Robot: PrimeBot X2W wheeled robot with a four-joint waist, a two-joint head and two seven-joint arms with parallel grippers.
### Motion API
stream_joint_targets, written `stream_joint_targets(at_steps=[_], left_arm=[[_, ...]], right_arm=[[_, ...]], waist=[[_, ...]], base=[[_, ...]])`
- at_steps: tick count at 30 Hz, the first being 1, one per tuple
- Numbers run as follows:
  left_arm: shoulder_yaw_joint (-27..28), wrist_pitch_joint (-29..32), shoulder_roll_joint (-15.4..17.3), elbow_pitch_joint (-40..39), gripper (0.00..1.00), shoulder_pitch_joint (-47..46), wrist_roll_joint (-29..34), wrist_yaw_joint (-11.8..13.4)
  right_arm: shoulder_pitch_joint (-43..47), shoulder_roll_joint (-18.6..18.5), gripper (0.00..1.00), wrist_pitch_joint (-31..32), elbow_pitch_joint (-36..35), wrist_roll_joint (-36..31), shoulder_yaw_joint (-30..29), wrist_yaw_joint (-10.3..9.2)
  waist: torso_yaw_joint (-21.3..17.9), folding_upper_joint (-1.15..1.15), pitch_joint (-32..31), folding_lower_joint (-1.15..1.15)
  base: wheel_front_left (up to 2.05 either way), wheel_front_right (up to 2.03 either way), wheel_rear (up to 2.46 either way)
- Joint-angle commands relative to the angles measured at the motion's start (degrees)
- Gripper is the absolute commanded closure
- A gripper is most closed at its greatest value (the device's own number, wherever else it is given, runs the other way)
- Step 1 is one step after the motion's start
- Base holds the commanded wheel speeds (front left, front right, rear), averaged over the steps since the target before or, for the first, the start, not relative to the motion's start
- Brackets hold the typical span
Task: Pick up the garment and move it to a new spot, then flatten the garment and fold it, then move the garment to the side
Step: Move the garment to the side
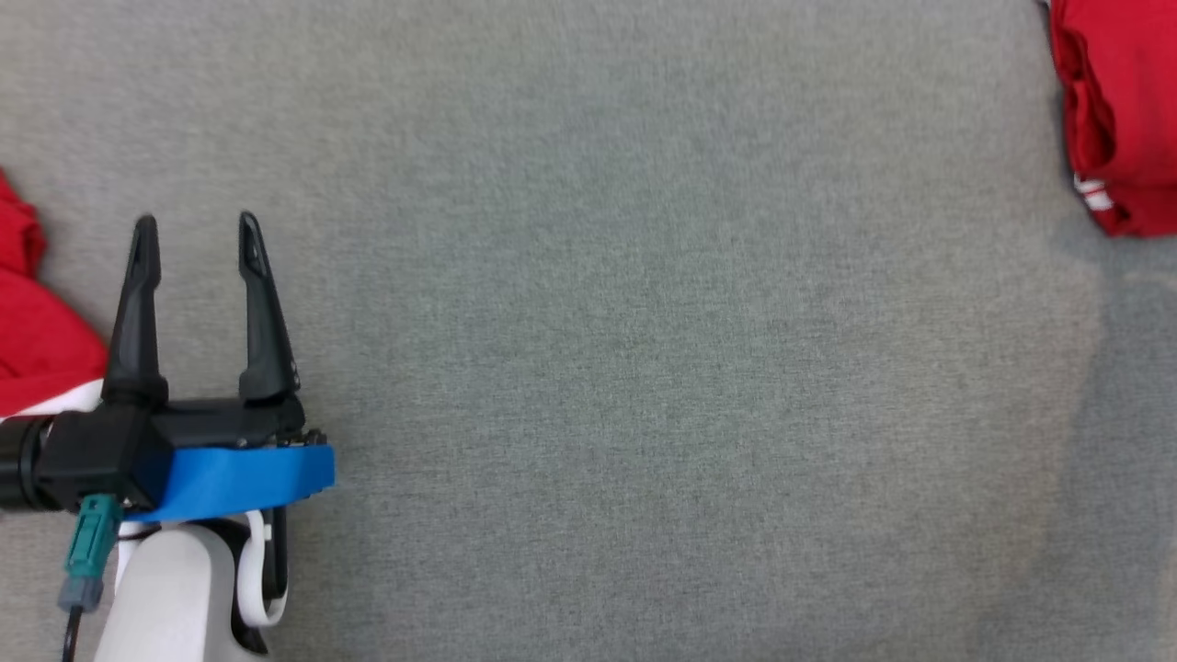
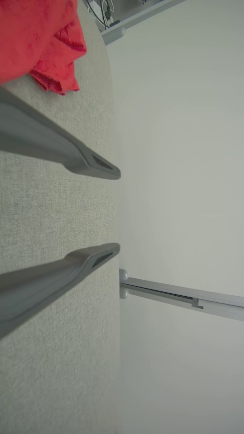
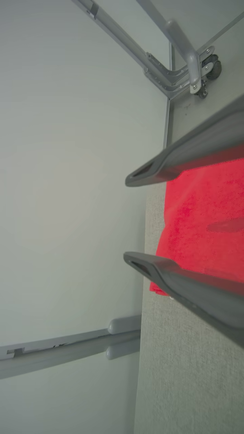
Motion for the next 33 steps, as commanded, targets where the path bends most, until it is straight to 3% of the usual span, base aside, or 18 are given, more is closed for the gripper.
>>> stream_joint_targets(at_steps=[1,9,14,33], left_arm=[[0.28,-0.45,-0.13,0.44,0.00,1.18,-0.26,0.37],[1.07,-1.06,-0.34,2.91,0.00,6.66,-1.54,0.70],[1.16,-1.37,-0.63,4.37,0.00,9.87,-2.45,0.78],[-0.33,-0.07,-0.58,7.48,0.00,16.17,-3.90,0.78]], right_arm=[[1.95,0.41,0.00,-0.53,-1.07,0.14,1.03,-0.01],[11.77,6.67,0.00,-1.31,-10.08,3.06,6.57,-0.01],[19.25,10.42,0.00,-1.35,-16.11,3.34,7.06,-0.01],[50.41,22.40,0.00,8.08,-43.82,-1.25,-2.23,0.00]], waist=[[-0.83,0.00,-2.18,0.01],[-0.87,0.00,-10.51,0.01],[-0.71,0.00,-15.27,0.01],[0.42,0.00,-23.45,0.01]], base=[[0.00,0.00,0.00],[0.00,0.00,0.00],[0.00,0.00,0.00],[0.00,0.00,0.00]])
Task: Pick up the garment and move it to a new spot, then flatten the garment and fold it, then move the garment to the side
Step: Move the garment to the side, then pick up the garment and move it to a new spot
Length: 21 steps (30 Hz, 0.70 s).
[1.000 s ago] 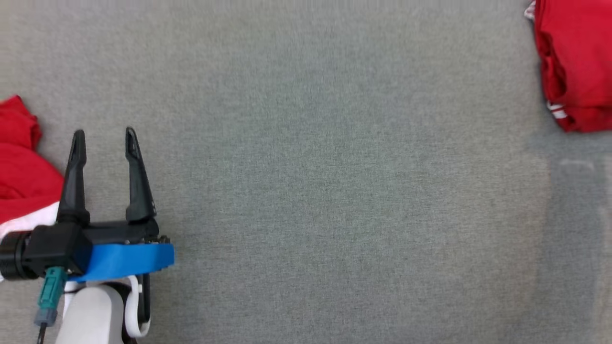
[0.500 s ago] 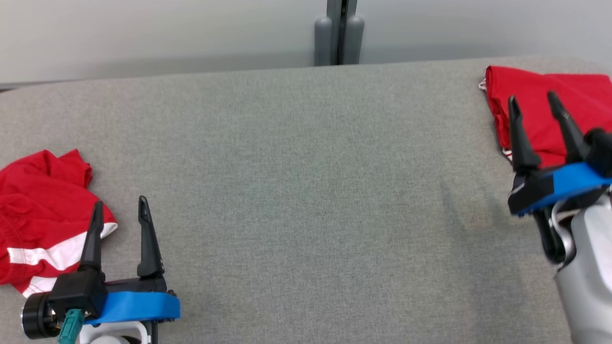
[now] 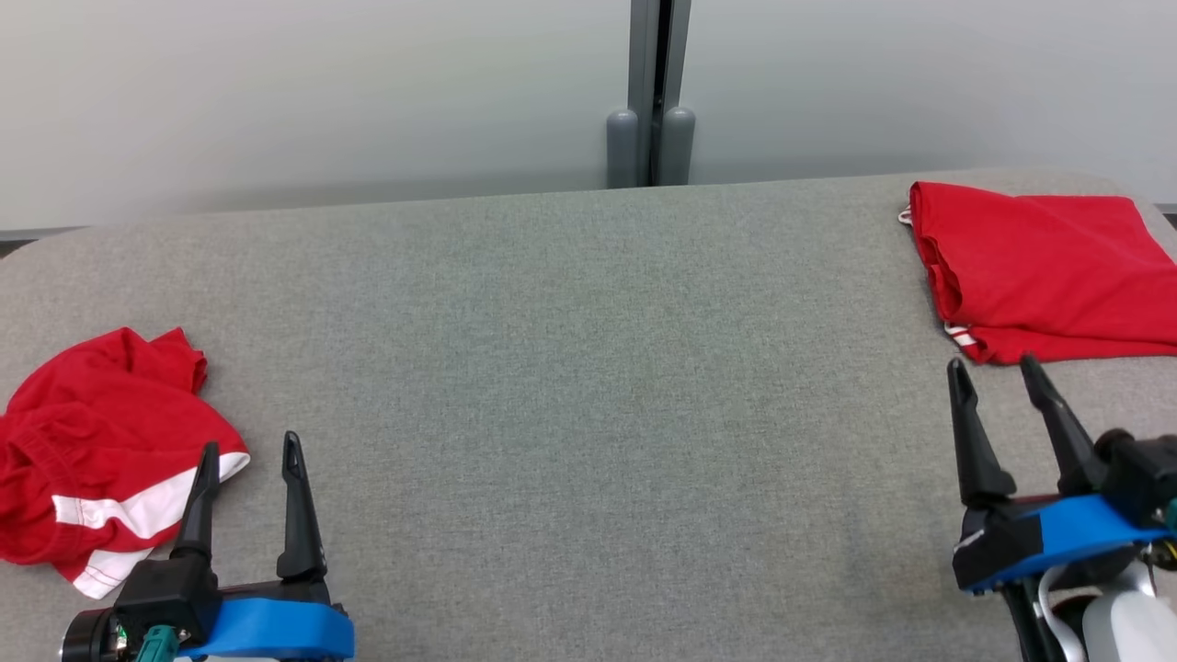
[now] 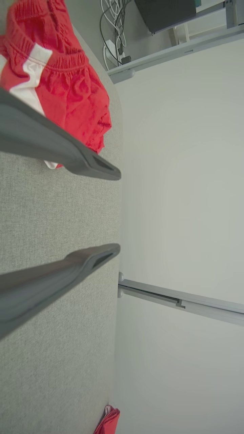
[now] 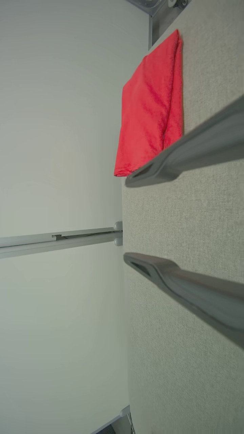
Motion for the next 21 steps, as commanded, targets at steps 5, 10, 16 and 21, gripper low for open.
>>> stream_joint_targets(at_steps=[5,10,16,21], left_arm=[[-0.27,0.37,0.50,0.27,0.00,1.49,-0.60,0.38],[-0.64,0.80,0.43,0.35,0.00,2.08,-0.88,0.50],[-1.03,1.61,0.56,0.71,0.00,2.48,-1.03,0.60],[-1.15,2.00,0.73,0.69,0.00,3.16,-1.38,0.88]], right_arm=[[6.07,2.69,0.00,3.04,-6.20,-1.47,-0.53,0.01],[9.47,3.88,0.00,4.83,-9.45,-1.79,0.37,0.01],[11.25,4.26,0.00,5.66,-9.95,-2.30,0.35,0.01],[12.10,4.32,0.00,6.05,-10.09,-2.37,0.35,0.01]], waist=[[0.18,0.00,-1.22,0.01],[0.49,0.00,-2.02,0.01],[0.97,0.00,-3.05,0.01],[1.17,0.00,-3.65,0.01]], base=[[0.00,0.00,0.00],[0.00,0.00,0.00],[0.00,0.00,0.00],[0.00,0.00,0.00]])
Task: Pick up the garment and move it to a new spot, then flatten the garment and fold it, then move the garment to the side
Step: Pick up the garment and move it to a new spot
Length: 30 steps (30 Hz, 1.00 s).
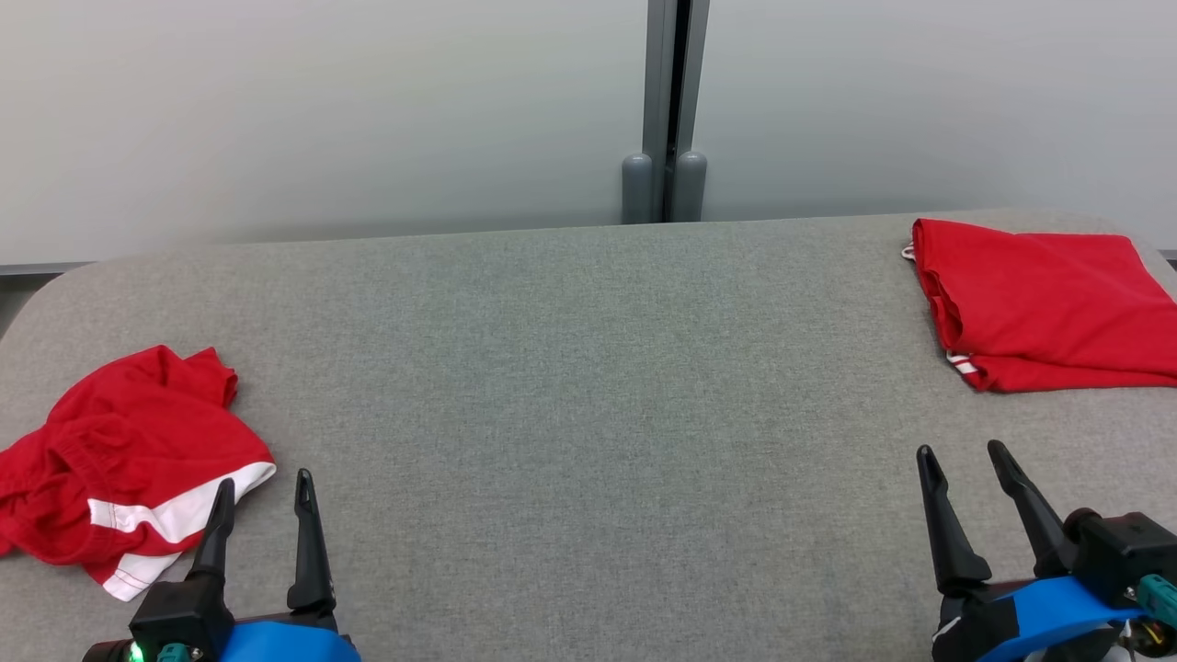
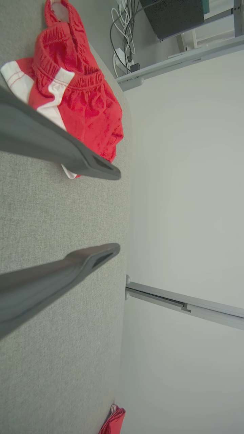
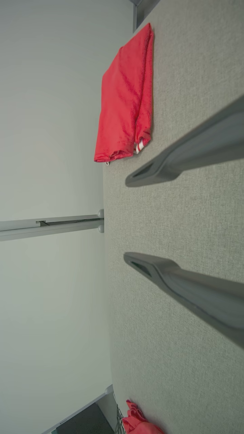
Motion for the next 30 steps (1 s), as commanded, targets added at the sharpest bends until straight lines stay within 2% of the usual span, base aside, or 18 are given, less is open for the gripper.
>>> stream_joint_targets(at_steps=[1,17,30], left_arm=[[0.13,0.20,0.40,-0.11,0.00,0.71,-0.16,0.10],[0.05,1.30,1.32,-1.04,0.00,0.96,-0.54,1.16],[1.30,2.43,3.31,-2.71,0.00,0.40,-0.73,2.46]], right_arm=[[0.87,0.15,0.00,0.23,-0.13,0.03,0.03,0.01],[1.41,0.15,0.00,0.19,0.41,0.89,0.35,0.01],[0.98,0.12,0.00,-0.34,1.69,1.76,1.10,0.01]], waist=[[0.02,0.00,-0.06,0.00],[1.82,0.00,-0.33,0.00],[8.54,0.00,0.07,0.00]], base=[[0.00,0.00,0.00],[0.00,0.00,0.00],[0.00,0.00,0.00]])
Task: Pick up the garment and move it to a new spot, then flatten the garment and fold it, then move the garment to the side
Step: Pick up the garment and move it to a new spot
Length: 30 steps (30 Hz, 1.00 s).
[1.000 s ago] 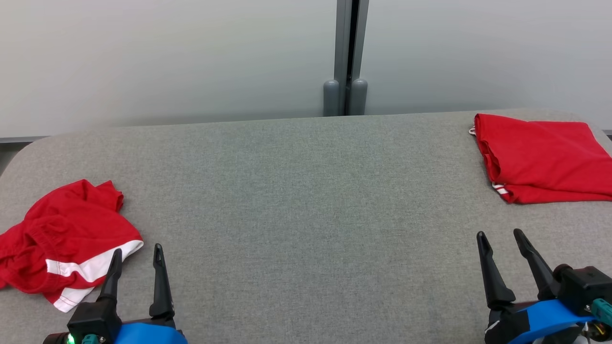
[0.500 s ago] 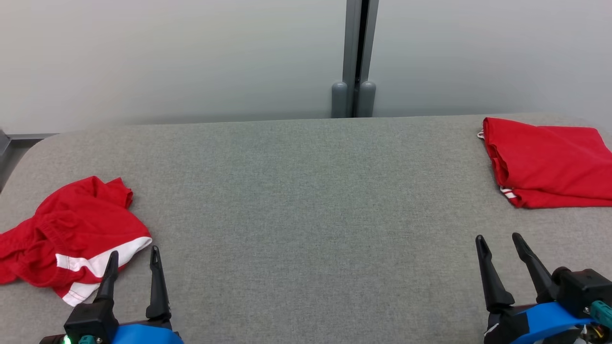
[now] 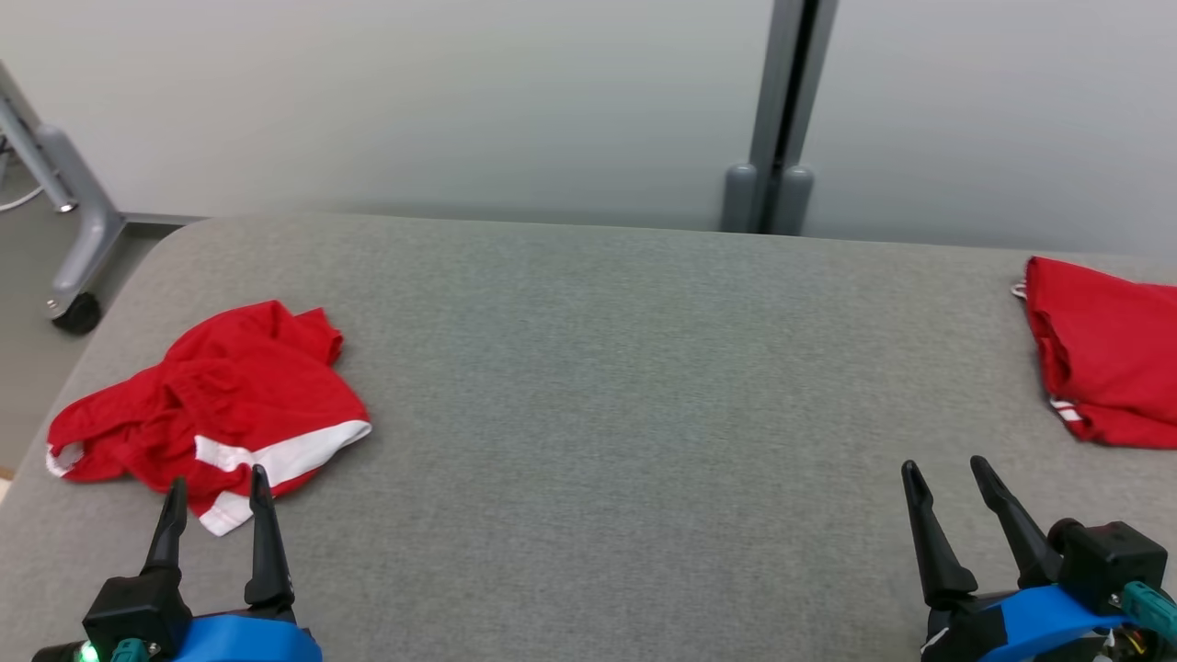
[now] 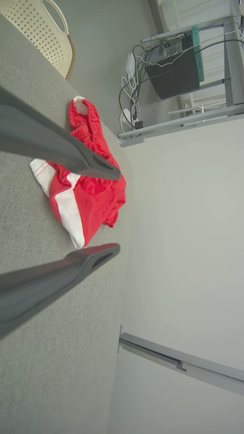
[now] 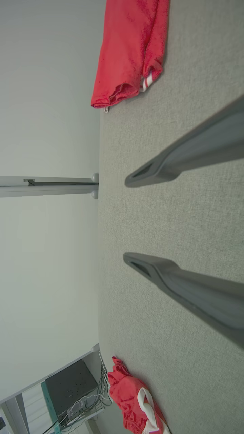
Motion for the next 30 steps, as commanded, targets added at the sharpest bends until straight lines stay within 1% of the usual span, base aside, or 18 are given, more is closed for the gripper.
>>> stream_joint_targets(at_steps=[1,8,18,24,30], left_arm=[[0.03,0.18,0.41,-0.36,0.00,-0.49,0.03,0.40],[0.18,1.38,1.11,-2.42,0.00,-1.17,0.32,1.09],[1.67,1.42,2.28,-3.80,0.00,0.11,-0.71,2.03],[2.26,1.52,2.83,-4.37,0.00,0.71,-1.00,2.38],[2.56,1.14,2.79,-4.38,0.00,0.81,-1.46,2.81]], right_arm=[[0.33,0.00,0.00,-0.32,0.18,0.43,-0.13,0.01],[-0.13,0.00,0.00,-0.47,0.64,0.01,0.00,0.01],[-0.94,-0.01,0.00,-0.29,1.25,-0.23,0.64,0.01],[-1.19,-0.01,0.00,0.01,1.39,-0.33,1.04,0.01],[-1.46,-0.01,0.00,0.23,1.21,-0.64,1.55,0.01]], waist=[[1.18,0.00,0.60,0.00],[6.35,0.00,1.33,0.00],[13.70,0.00,1.60,0.00],[15.79,0.00,1.75,0.00],[15.75,0.00,2.31,0.00]], base=[[0.00,0.00,0.00],[0.00,0.00,0.00],[0.00,0.00,0.00],[0.00,0.00,0.00],[0.00,0.00,0.00]])
